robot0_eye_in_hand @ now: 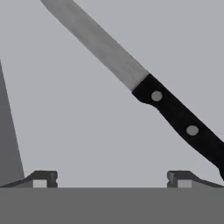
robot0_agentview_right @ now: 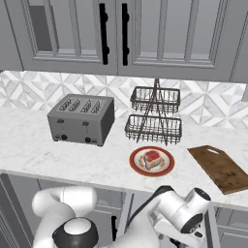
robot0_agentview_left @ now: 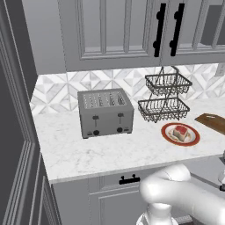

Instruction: Pick up the knife from the drawer and place it on the cutting board. Then place the meat from the plate to the cutting board.

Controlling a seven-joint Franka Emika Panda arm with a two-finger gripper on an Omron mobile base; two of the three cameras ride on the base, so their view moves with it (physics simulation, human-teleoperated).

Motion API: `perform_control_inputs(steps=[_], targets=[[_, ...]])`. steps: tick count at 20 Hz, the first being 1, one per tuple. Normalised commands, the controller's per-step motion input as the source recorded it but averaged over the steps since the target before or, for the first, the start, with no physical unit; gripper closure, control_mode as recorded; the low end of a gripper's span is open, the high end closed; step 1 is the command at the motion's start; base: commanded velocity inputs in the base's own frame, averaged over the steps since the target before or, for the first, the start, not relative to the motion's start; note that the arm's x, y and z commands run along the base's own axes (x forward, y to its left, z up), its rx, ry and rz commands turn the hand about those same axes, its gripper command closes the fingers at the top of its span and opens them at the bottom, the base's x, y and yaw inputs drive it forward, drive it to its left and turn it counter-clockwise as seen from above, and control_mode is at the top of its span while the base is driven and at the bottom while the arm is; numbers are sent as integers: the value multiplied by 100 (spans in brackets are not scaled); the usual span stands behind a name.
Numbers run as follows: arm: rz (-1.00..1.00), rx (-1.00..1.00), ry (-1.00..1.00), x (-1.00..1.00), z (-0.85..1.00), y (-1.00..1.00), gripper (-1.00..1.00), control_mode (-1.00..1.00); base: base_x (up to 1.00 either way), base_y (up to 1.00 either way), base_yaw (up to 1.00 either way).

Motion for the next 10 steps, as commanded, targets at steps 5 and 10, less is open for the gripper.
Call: perform_control_inputs(steps=[5, 10], targets=[[16, -1, -2, 15, -6, -5, -100, -100, 0, 0, 0], [18, 0, -9, -1, -25, -15, -100, -100, 0, 0, 0]])
